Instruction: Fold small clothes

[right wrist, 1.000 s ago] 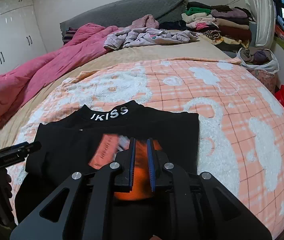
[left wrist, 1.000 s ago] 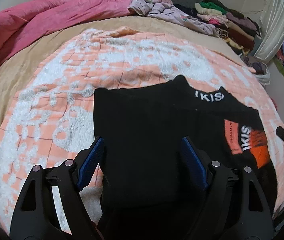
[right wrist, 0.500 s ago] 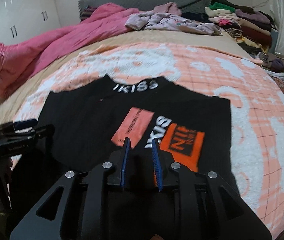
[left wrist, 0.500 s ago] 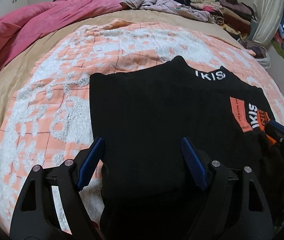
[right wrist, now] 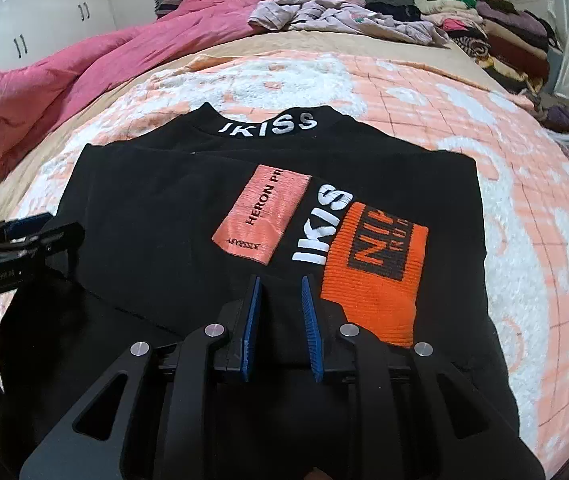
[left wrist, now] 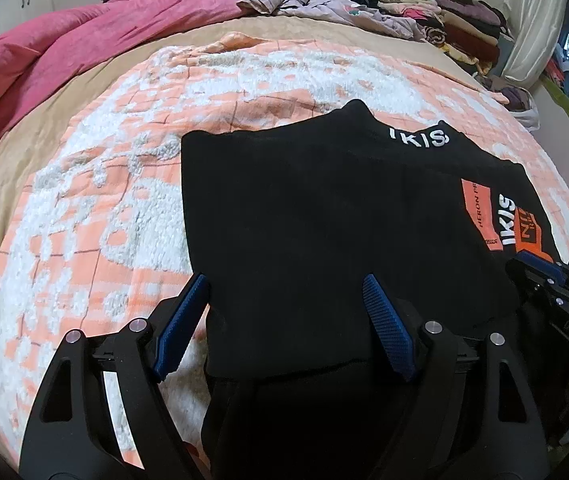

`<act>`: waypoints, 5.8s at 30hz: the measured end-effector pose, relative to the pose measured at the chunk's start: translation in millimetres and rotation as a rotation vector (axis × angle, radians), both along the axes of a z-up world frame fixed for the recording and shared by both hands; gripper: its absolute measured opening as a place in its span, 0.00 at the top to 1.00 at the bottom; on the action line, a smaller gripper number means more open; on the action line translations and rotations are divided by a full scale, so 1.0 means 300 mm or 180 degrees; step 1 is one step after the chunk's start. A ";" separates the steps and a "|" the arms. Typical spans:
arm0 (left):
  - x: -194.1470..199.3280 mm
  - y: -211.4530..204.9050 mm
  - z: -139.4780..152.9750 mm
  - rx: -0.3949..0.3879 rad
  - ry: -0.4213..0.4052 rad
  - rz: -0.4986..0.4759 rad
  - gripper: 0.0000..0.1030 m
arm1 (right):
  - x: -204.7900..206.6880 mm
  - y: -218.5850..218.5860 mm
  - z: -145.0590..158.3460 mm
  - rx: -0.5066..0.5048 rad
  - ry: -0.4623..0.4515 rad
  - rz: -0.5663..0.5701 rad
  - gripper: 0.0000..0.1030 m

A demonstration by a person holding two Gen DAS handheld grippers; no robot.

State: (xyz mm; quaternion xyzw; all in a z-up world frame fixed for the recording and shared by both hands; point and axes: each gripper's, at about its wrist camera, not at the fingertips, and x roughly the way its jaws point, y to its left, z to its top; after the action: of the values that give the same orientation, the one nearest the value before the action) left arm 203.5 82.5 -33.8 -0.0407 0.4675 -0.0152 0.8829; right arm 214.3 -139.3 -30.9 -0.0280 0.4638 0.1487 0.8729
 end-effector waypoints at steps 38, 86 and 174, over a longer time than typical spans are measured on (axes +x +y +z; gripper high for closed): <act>-0.183 -0.032 0.186 -0.0069 -0.0346 0.0009 0.10 | -0.231 -0.127 0.225 0.0288 -0.0409 -0.0237 0.17; -0.482 0.140 0.108 0.0040 -0.0176 0.0229 0.10 | -0.541 -0.312 0.191 0.0027 -0.0372 -0.0445 0.17; -0.444 0.188 0.268 -0.0958 -0.0464 0.0129 0.96 | -0.471 -0.570 0.332 0.1065 -0.0692 -0.0474 0.93</act>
State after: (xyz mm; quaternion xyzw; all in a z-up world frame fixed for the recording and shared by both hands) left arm 70.2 139.0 46.5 -0.1807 0.3937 -0.0702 0.8985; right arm 73.0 -310.2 68.8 0.1358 0.3366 0.1548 0.9189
